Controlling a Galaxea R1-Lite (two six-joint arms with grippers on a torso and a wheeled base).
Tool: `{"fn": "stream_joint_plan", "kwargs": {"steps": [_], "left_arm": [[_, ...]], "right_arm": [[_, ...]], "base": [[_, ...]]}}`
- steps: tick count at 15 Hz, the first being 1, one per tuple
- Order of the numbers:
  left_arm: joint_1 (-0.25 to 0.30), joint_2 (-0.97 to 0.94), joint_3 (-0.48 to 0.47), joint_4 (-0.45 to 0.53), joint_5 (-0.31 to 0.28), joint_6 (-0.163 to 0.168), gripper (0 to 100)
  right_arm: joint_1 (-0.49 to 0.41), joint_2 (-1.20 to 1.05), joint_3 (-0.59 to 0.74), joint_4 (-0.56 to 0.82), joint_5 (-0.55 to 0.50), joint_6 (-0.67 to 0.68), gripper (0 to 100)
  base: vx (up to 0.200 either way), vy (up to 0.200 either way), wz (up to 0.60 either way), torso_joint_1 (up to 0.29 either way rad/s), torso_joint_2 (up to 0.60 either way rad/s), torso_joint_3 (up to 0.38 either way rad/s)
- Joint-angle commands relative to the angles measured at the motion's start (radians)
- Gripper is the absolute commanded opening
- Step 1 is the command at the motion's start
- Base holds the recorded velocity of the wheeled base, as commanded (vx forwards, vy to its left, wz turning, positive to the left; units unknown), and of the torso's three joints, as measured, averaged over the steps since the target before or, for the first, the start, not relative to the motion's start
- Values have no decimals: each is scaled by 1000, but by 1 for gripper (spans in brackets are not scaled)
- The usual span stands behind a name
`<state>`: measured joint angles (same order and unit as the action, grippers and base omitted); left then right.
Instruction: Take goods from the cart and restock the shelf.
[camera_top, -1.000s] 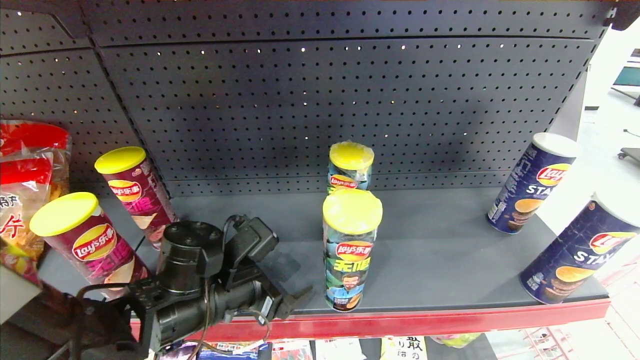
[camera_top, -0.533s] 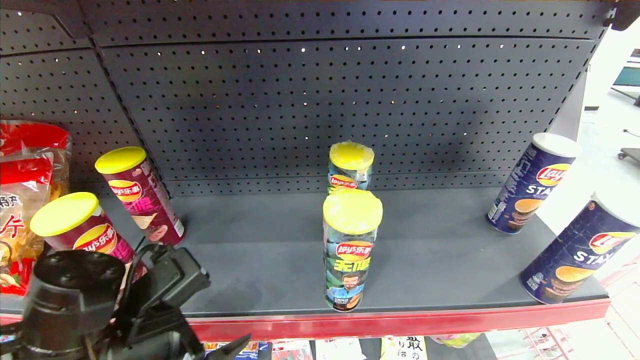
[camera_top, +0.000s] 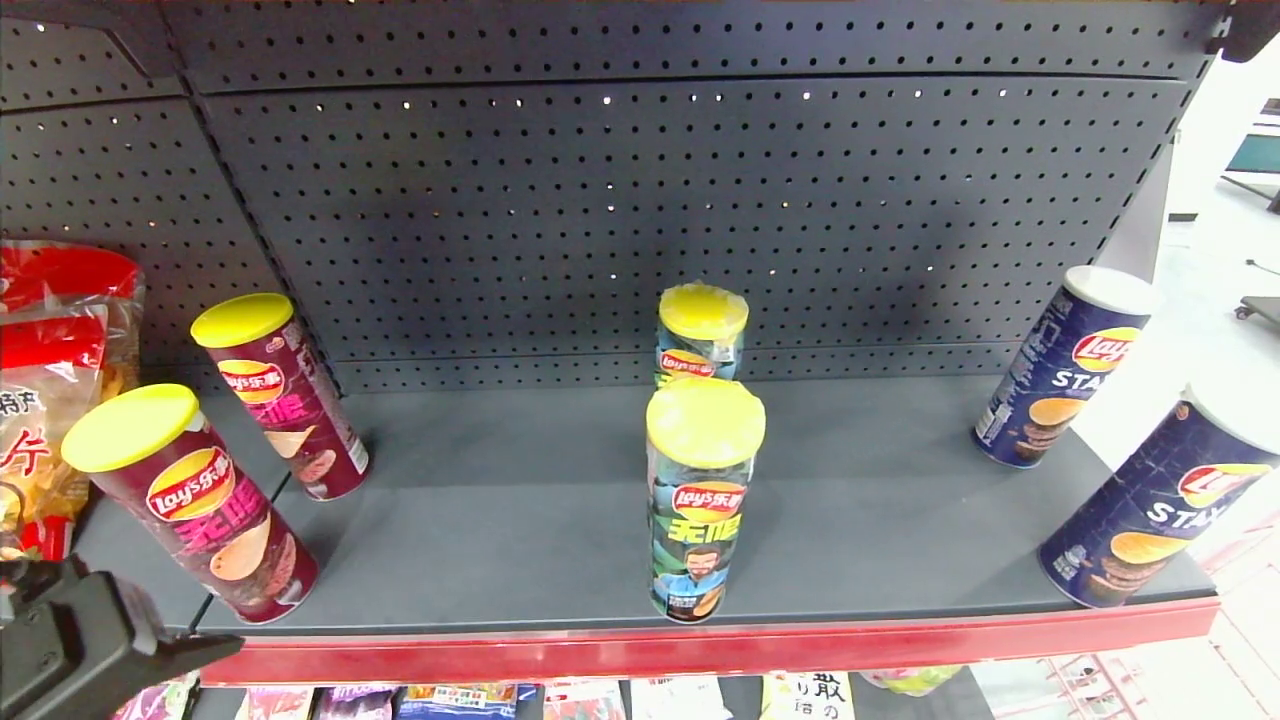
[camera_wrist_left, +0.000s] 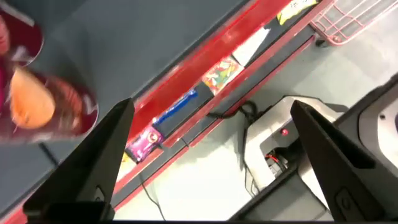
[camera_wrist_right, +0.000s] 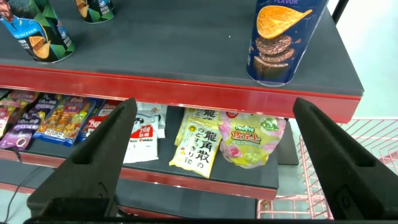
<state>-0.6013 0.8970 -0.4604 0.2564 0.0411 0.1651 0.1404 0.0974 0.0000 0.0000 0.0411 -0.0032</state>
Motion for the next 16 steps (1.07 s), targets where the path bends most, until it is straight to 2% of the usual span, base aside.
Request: {"fn": "stream_joint_plan", "kwargs": {"steps": [1, 2, 3, 5, 6, 7, 8, 9, 10, 11, 12, 13, 14, 15, 16], "left_arm": [[20, -271, -26, 205, 29, -3, 100], [48, -365, -52, 302, 36, -3, 100], [98, -471, -103, 428, 40, -3, 100], [233, -635, -236, 678, 46, -7, 100], [285, -673, -257, 724, 59, -10, 100], [422, -751, -264, 765, 95, -12, 100], [506, -785, -259, 767, 95, -13, 100], [552, -794, -251, 765, 94, -16, 100], [597, -817, -222, 758, 82, -62, 100], [594, -842, -201, 744, 65, -84, 100], [595, -883, -147, 689, 22, -110, 100], [598, -895, -87, 584, -24, -125, 100], [598, -895, 5, 440, -76, -127, 100], [600, -897, 68, 345, -112, -127, 100], [600, -897, 284, 34, -168, -130, 100]], "right_arm": [[-1, 1, 0, 0, 0, -1, 100], [-1, 2, 0, 0, 0, -1, 100], [1, 1, 0, 0, 0, -1, 100], [-1, 2, 0, 0, 0, -1, 100], [-1, 2, 0, 0, 0, -1, 100], [-1, 2, 0, 0, 0, -1, 100], [-1, 2, 0, 0, 0, -1, 100], [-1, 1, 0, 0, 0, -1, 100], [-1, 2, 0, 0, 0, -1, 100], [-1, 2, 0, 0, 0, -1, 100], [-1, 2, 0, 0, 0, -1, 100], [-1, 2, 0, 0, 0, -1, 100], [1, 1, 0, 0, 0, -1, 100], [2, 1, 0, 0, 0, -1, 100], [10, 2, 0, 0, 0, -1, 100]], "base": [[0, 0, 0, 0, 0, 0], [0, 0, 0, 0, 0, 0], [0, 0, 0, 0, 0, 0], [0, 0, 0, 0, 0, 0], [0, 0, 0, 0, 0, 0], [0, 0, 0, 0, 0, 0], [0, 0, 0, 0, 0, 0], [0, 0, 0, 0, 0, 0], [0, 0, 0, 0, 0, 0], [0, 0, 0, 0, 0, 0], [0, 0, 0, 0, 0, 0], [0, 0, 0, 0, 0, 0], [0, 0, 0, 0, 0, 0], [0, 0, 0, 0, 0, 0], [0, 0, 0, 0, 0, 0]]}}
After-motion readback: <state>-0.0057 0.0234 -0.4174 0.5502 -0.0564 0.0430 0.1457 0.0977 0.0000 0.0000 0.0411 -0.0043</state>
